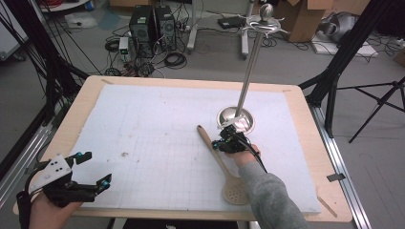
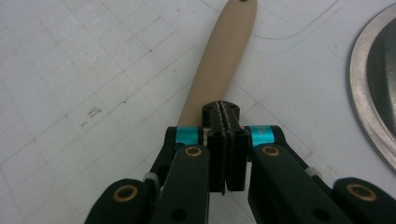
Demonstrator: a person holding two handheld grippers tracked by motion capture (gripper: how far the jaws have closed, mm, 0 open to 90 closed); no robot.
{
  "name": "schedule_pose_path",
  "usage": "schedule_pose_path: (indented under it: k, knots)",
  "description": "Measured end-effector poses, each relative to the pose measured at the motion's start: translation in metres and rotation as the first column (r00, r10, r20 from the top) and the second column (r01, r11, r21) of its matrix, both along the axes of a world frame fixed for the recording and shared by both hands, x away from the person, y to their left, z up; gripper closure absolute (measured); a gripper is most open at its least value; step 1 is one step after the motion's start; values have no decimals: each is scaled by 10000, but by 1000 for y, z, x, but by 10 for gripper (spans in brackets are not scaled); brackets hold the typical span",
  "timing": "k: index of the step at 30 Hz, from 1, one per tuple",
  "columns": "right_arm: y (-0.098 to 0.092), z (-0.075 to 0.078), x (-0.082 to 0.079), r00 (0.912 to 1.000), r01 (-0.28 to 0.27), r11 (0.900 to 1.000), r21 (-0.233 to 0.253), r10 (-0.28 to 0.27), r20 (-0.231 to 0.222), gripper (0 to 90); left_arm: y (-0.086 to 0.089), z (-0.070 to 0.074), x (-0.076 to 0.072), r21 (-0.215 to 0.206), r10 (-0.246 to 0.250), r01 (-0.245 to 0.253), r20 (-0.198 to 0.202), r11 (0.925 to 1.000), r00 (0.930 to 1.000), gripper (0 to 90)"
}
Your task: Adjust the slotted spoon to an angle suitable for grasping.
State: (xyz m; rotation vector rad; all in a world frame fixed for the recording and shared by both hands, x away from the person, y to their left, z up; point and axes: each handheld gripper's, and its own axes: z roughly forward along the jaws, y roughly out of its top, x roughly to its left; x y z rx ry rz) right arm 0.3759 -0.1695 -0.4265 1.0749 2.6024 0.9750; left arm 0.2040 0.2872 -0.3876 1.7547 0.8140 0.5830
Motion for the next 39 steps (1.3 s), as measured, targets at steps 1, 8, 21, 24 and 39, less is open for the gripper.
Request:
schedule_pose_path:
  k: [1,8,21,24,39]
  knots:
    - [0,0,0,10000,-24,10000,-20,24,26,900,0,0,0,-6,-1,1,12,10000,10000,18]
    - [6,0,0,9997,-239,9997,-69,239,58,900,0,0,0,-37,19,-19,19,10000,10000,17]
    - [16,3,-1,9949,-1000,9945,-316,1003,104,900,2,-1,0,23,56,-56,-3,10000,10000,17]
    - [19,4,-2,9904,-1354,9895,-507,1366,217,900,2,-1,0,28,61,-61,-9,10000,10000,17]
    - [31,4,-6,9751,-2180,9739,-623,2201,284,900,2,-1,0,8,130,-130,-2,9999,9999,18]
